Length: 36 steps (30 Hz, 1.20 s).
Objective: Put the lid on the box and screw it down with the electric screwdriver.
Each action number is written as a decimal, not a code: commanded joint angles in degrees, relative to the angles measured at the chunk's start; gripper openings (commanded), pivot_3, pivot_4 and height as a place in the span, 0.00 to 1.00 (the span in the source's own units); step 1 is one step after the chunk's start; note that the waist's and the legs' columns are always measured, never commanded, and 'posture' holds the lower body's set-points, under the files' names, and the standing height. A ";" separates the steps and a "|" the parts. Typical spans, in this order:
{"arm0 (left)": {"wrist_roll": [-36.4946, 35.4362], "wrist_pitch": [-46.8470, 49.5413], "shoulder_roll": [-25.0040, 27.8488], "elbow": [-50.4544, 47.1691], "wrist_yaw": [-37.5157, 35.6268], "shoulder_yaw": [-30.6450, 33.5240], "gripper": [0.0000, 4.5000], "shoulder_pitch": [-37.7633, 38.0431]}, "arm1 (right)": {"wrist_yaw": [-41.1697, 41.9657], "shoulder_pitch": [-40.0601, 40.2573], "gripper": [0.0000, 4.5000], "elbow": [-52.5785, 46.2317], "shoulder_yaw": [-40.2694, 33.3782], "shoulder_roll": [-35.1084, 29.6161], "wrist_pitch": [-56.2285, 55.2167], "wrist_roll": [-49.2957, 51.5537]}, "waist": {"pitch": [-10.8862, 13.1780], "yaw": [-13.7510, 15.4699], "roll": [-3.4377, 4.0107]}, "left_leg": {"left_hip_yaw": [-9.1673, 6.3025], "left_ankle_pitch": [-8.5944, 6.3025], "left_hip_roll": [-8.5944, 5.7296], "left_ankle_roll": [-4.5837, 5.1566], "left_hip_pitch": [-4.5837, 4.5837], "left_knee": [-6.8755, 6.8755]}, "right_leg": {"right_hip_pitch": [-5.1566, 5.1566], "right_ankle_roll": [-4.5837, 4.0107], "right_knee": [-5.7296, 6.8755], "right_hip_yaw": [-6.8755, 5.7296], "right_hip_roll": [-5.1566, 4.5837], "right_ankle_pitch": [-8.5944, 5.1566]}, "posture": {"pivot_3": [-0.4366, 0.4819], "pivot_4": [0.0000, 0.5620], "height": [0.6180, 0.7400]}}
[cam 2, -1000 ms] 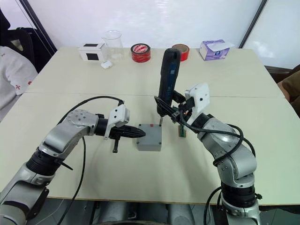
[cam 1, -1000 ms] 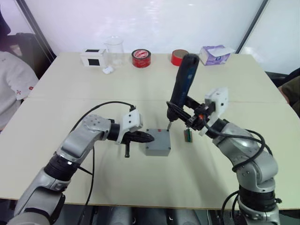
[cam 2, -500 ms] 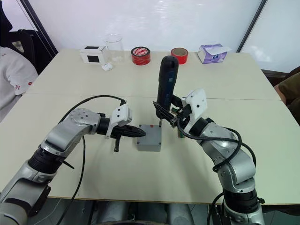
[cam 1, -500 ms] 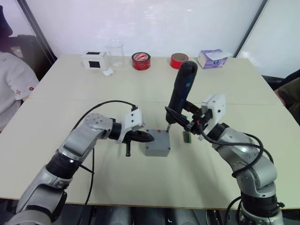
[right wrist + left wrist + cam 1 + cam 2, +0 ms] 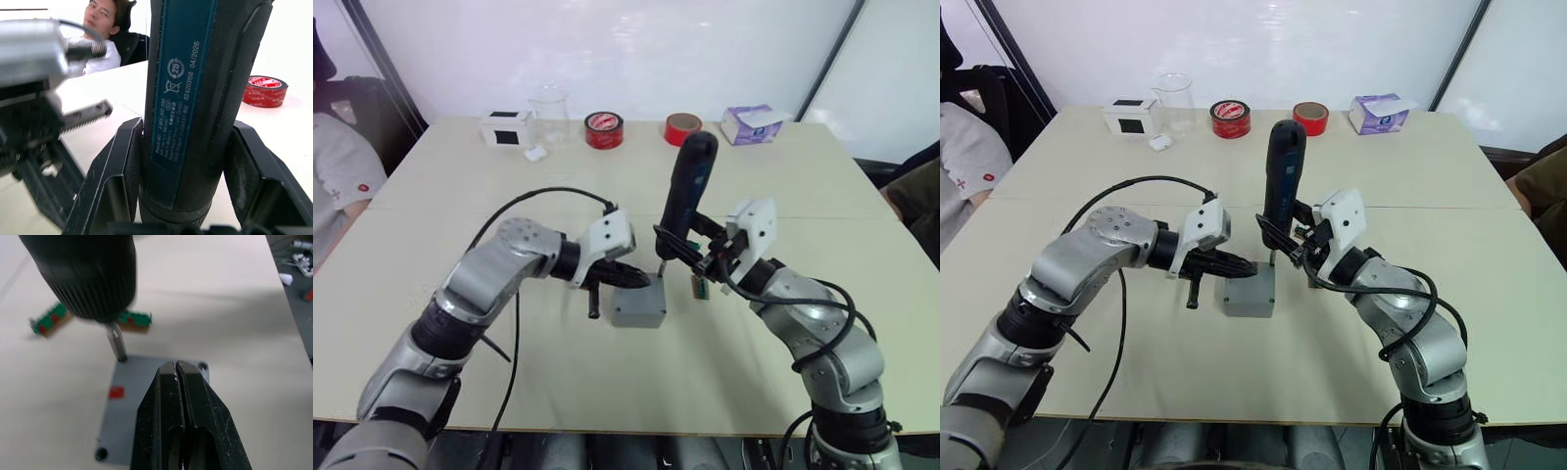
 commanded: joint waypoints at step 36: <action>9.08 -18.21 -0.72 11.42 0.19 -3.98 0.00 9.55 | 0.30 0.24 0.41 1.50 1.98 -1.86 3.96 3.25 | -0.39 0.01 -0.29 | 0.00 -0.01 0.06 0.01 0.00 -0.06 | -0.05 -0.28 -0.01 -0.01 -0.03 -0.16 | 0.48 0.27 1.00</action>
